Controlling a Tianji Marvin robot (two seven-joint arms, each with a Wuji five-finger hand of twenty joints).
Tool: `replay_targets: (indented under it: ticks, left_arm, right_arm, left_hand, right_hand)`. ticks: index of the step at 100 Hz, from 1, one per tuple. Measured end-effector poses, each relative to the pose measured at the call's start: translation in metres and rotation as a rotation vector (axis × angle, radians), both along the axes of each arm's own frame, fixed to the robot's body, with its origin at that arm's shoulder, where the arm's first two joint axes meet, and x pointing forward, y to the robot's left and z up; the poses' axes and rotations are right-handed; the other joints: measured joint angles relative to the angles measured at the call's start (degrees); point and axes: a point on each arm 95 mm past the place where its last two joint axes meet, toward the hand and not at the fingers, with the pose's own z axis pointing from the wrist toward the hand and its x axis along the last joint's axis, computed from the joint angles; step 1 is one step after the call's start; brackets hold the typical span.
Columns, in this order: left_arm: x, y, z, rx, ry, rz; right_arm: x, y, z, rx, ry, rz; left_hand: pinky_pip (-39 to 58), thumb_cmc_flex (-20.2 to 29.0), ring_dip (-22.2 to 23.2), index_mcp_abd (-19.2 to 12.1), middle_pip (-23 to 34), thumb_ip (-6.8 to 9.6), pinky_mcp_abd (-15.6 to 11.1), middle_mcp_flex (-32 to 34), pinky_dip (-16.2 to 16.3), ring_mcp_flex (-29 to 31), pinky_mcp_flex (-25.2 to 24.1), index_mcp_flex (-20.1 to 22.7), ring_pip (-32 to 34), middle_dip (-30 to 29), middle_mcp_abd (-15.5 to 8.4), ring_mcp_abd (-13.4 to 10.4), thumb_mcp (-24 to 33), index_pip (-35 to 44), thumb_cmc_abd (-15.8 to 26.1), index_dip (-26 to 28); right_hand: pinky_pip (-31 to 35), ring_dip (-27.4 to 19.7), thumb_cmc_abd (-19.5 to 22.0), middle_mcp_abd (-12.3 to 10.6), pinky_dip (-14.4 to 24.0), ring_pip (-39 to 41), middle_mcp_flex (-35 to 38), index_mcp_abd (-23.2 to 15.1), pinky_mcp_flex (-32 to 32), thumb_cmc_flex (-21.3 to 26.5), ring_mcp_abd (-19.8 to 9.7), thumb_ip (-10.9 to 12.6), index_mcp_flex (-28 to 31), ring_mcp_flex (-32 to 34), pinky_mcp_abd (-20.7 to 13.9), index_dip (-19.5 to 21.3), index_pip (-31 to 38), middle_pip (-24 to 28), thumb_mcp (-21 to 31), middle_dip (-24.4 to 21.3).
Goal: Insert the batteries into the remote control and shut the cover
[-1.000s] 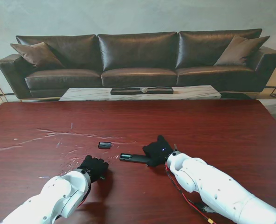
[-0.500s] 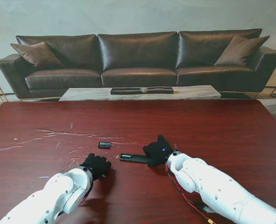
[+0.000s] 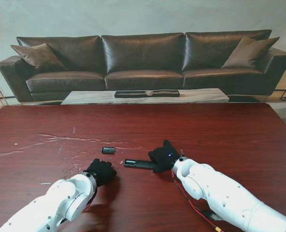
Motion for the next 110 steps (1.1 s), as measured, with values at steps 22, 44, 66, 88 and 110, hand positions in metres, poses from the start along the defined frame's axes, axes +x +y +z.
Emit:
replay_targets:
  ticks: [22,44,66,88,110]
  left_arm:
    - [0.002,-0.003,0.008,-0.051,-0.039,-0.05]
    - [-0.002,-0.003,0.01,-0.054,-0.05,-0.059]
    - [-0.009,0.001,0.011,-0.04,-0.065,-0.01]
    - [-0.014,0.002,0.009,-0.044,-0.098,0.143]
    - [-0.019,-0.002,0.003,-0.079,-0.047,0.222]
  right_arm:
    - [0.0,0.0,0.0,-0.002,-0.001,0.0]
    - [0.0,0.0,0.0,-0.002,-0.001,-0.001]
    - [0.0,0.0,0.0,-0.001,-0.002,-0.001]
    - [0.0,0.0,0.0,-0.003,-0.001,0.0]
    - [0.0,0.0,0.0,-0.004,-0.001,0.0]
  left_hand:
    - [-1.32,-0.02,-1.37,2.14,-2.24,0.0,0.05,0.01,0.0,0.0,-1.24,0.43,-0.73,-2.31,-0.84,-0.64,2.01,-16.88,0.44,-12.59]
    - [-1.56,-0.03,-2.23,1.24,-3.16,0.01,0.08,0.01,0.0,0.0,-1.3,-3.08,-0.75,-3.45,-0.84,-0.64,2.19,-38.76,0.44,-27.57]
    - [-2.38,-0.12,-2.93,13.03,-4.58,0.01,0.08,-2.34,0.0,-1.74,-2.44,-9.77,-1.39,-3.63,-0.85,-0.63,-22.62,-50.54,9.28,-31.38]
    - [-1.39,-4.61,-0.38,19.83,-3.09,0.02,0.18,-4.76,0.04,-1.76,-1.99,-11.81,0.09,1.24,-0.53,0.32,-29.94,-54.56,13.43,-25.53]
    - [1.74,-11.57,3.44,20.64,-0.15,0.02,1.24,-4.76,0.79,-1.65,-1.3,-11.81,4.63,5.98,0.18,1.53,-31.02,-54.43,16.97,-16.05]
  right_hand:
    - [0.0,0.0,0.0,0.0,0.0,0.0,0.0,0.0,0.0,0.0,0.0,0.0,0.0,0.0,0.0,0.01,0.0,0.06,0.0,0.0]
    - [0.0,0.0,0.0,0.0,0.0,0.0,0.0,0.0,0.0,0.0,0.0,0.0,0.0,0.0,0.0,0.06,0.0,0.13,0.0,0.0]
    - [0.0,0.0,0.01,0.0,0.0,0.0,-0.01,0.0,-0.01,0.0,0.0,0.0,0.0,0.0,0.0,0.06,0.0,0.13,-0.01,0.0]
    - [0.0,0.0,0.01,0.0,0.0,0.0,-0.01,0.0,-0.02,0.0,0.0,0.0,0.0,0.0,0.01,0.06,0.0,0.18,-0.01,0.0]
    - [0.0,0.0,0.01,0.0,0.0,0.0,-0.01,0.0,-0.02,0.0,0.0,0.0,0.0,-0.01,0.01,0.07,0.0,0.18,-0.01,0.0]
